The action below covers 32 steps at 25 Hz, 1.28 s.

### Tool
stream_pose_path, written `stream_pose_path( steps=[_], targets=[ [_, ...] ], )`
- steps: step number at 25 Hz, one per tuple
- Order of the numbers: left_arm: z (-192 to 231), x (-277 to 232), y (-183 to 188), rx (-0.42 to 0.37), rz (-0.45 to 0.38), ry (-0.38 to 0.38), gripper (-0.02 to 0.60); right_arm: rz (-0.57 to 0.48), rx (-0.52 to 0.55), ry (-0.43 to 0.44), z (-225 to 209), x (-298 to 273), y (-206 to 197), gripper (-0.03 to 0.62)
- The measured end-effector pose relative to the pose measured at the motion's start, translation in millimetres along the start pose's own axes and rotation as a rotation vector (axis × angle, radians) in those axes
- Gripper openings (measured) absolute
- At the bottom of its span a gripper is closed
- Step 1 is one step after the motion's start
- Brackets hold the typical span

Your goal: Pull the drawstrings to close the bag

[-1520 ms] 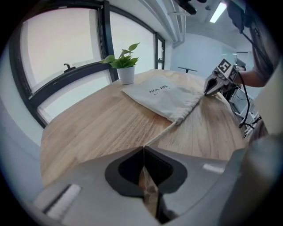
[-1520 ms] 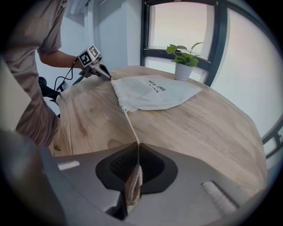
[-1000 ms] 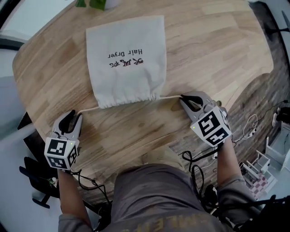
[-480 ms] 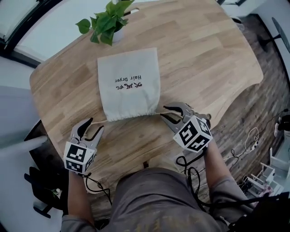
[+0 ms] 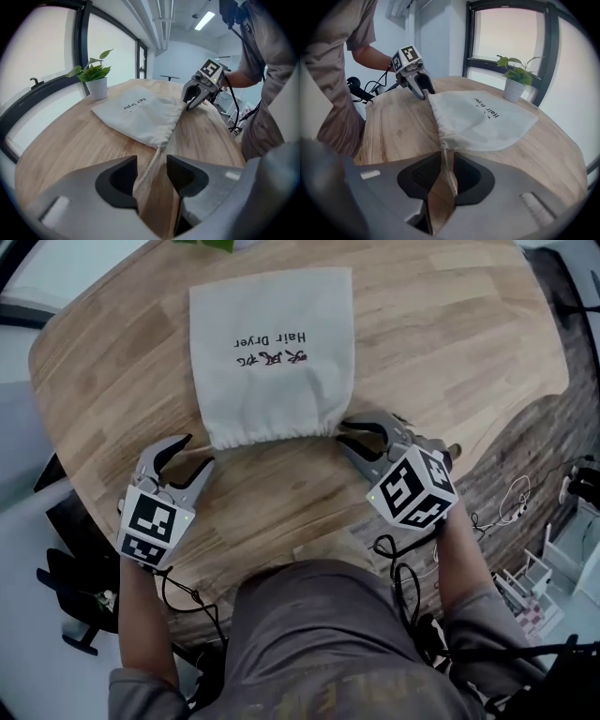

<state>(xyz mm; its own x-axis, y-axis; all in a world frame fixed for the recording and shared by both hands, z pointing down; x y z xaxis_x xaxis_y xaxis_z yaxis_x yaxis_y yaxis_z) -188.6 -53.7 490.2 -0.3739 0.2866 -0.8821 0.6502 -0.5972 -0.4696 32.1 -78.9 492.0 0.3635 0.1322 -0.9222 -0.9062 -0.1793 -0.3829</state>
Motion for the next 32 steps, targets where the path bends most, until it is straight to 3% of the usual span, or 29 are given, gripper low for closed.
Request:
stream_pose_path(
  steps=[5, 12, 23, 32],
  targets=[
    [-2.4, -3.3, -1.4, -0.025, -0.006, -0.012, 0.167, 0.000, 0.008, 0.023, 3.7, -2.9, -0.3, 0.098],
    [-10.0, -10.5, 0.4, -0.054, -0.034, -0.051, 0.015, -0.005, -0.009, 0.049, 7.2, -8.3, -1.2, 0.042],
    [-10.5, -12.2, 1.3, -0.084, 0.017, -0.058, 0.009, 0.029, -0.042, 0.058, 6.2, -8.9, -1.2, 0.040],
    [-3.6, -7.3, 1.1, 0.001, 0.005, -0.024, 0.006, 0.043, -0.096, 0.060, 5.3, -5.8, -0.4, 0.035]
  ],
)
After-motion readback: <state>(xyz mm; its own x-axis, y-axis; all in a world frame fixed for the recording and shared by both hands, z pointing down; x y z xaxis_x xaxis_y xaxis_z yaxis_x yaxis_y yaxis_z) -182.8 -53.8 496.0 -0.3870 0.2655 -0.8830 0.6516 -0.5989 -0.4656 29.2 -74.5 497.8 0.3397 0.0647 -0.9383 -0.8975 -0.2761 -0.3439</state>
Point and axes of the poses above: the fingertips, and each gripper's own axes: x backward along the fingers, z to its left, y out of its top, the point moved 1 cm from there along x, backward along the fingers, and after that the axes turned 9 degrees about z, right-handed, at the moved point
